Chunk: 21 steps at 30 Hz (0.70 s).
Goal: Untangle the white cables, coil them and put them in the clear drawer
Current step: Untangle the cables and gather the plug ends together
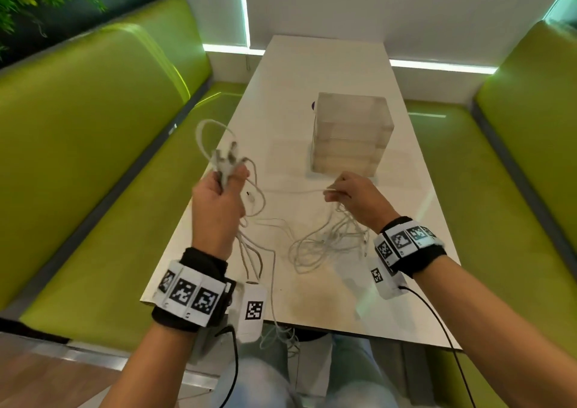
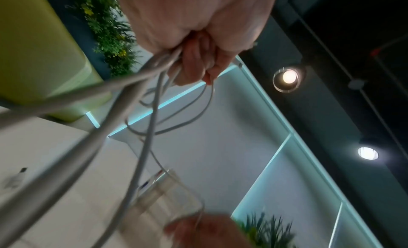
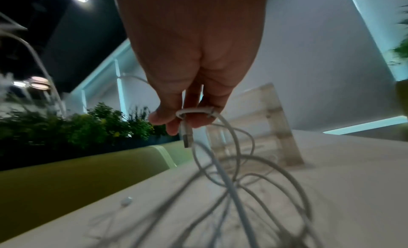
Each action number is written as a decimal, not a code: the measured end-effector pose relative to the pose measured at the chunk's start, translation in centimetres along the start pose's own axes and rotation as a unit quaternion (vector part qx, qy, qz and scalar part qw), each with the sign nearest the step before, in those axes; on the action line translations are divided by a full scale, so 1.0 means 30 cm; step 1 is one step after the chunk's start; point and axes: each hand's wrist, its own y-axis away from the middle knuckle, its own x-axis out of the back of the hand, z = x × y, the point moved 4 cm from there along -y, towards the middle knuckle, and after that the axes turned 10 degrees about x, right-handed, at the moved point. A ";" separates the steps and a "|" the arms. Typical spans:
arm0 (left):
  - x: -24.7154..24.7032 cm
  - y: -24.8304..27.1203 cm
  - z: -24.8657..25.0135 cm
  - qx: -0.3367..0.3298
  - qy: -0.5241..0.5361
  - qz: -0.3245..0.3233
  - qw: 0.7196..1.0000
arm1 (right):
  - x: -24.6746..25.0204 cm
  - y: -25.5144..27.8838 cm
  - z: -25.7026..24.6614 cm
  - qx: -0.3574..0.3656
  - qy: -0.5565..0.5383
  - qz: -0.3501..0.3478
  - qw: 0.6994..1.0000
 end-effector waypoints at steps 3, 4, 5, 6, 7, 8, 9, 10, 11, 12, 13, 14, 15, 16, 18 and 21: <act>-0.097 0.018 -0.078 0.037 -0.088 -0.038 0.995 | -0.002 -0.010 -0.103 0.062 0.021 0.003 0.998; -0.125 0.024 -0.099 0.042 -0.103 -0.055 0.992 | -0.002 -0.012 -0.136 0.085 0.031 0.006 0.996; -0.149 0.030 -0.113 0.048 -0.113 -0.072 0.990 | -0.001 -0.012 -0.167 0.106 0.042 0.008 0.993; -0.165 0.037 -0.124 0.052 -0.121 -0.086 0.988 | -0.001 -0.011 -0.192 0.125 0.053 0.008 0.991; -0.177 0.043 -0.131 0.055 -0.125 -0.097 0.986 | 0.000 -0.013 -0.207 0.134 0.064 0.006 0.989; -0.184 0.047 -0.136 0.062 -0.121 -0.108 0.985 | 0.002 -0.015 -0.217 0.134 0.076 0.003 0.988; -0.188 0.053 -0.139 0.071 -0.111 -0.119 0.984 | 0.005 -0.017 -0.223 0.126 0.090 0.001 0.988; -0.192 0.058 -0.139 0.080 -0.095 -0.130 0.984 | 0.008 -0.019 -0.226 0.116 0.101 0.002 0.988; -0.195 0.063 -0.137 0.085 -0.084 -0.138 0.983 | 0.010 -0.020 -0.229 0.112 0.108 0.003 0.988; -0.196 0.064 -0.135 0.082 -0.083 -0.140 0.983 | 0.013 -0.020 -0.236 0.115 0.108 0.006 0.987; -0.193 0.062 -0.131 0.072 -0.092 -0.136 0.984 | 0.013 -0.020 -0.244 0.125 0.102 0.010 0.987; -0.185 0.058 -0.128 0.062 -0.100 -0.126 0.985 | 0.010 -0.019 -0.248 0.135 0.089 0.014 0.987; -0.175 0.051 -0.125 0.054 -0.102 -0.112 0.987 | 0.007 -0.019 -0.247 0.143 0.072 0.019 0.987; -0.161 0.043 -0.122 0.050 -0.101 -0.096 0.989 | 0.004 -0.018 -0.236 0.145 0.060 0.023 0.987; -0.117 0.023 -0.116 0.048 -0.088 -0.057 0.993 | -0.009 -0.014 -0.184 0.128 0.059 0.015 0.990; -0.035 -0.014 -0.088 0.054 -0.066 -0.002 0.996 | -0.010 0.017 -0.094 0.096 0.020 0.039 0.994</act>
